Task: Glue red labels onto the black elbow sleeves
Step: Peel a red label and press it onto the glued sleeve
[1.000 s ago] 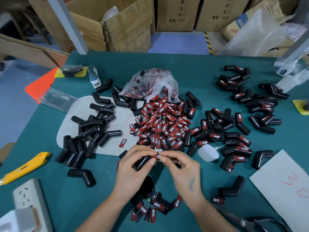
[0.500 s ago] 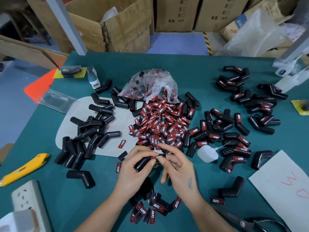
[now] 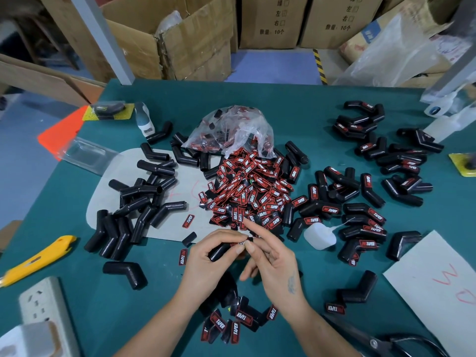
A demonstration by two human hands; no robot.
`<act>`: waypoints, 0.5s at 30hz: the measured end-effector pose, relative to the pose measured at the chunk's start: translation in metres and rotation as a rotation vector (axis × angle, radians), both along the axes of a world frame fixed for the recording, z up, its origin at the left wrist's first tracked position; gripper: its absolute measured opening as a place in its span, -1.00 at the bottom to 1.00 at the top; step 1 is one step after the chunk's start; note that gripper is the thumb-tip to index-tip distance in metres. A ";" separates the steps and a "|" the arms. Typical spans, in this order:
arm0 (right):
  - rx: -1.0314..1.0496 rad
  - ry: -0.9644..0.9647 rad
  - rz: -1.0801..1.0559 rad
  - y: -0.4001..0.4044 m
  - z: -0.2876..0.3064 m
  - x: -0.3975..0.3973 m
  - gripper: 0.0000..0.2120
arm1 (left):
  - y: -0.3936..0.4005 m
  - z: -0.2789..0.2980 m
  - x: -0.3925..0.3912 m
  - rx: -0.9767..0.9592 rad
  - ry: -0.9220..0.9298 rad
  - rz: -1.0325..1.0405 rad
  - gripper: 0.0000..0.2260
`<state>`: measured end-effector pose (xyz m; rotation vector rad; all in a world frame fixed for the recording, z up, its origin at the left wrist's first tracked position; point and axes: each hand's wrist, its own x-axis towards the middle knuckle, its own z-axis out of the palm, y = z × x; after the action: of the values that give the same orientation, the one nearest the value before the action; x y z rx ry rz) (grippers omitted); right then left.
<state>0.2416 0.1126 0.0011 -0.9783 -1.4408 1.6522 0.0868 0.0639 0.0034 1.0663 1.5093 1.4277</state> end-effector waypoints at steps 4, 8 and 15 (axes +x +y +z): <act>0.009 0.007 0.009 -0.001 -0.003 0.000 -0.63 | 0.000 -0.001 0.000 0.003 0.000 -0.006 -0.78; 0.016 0.009 0.015 0.000 -0.003 0.002 -0.64 | 0.000 0.001 0.000 0.003 -0.021 -0.008 -0.82; 0.039 0.009 0.018 0.001 -0.002 0.002 -0.62 | 0.000 0.003 -0.001 0.000 -0.042 -0.003 -0.83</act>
<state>0.2431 0.1140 -0.0013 -0.9373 -1.4742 1.6328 0.0860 0.0638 0.0067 1.0317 1.4775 1.4390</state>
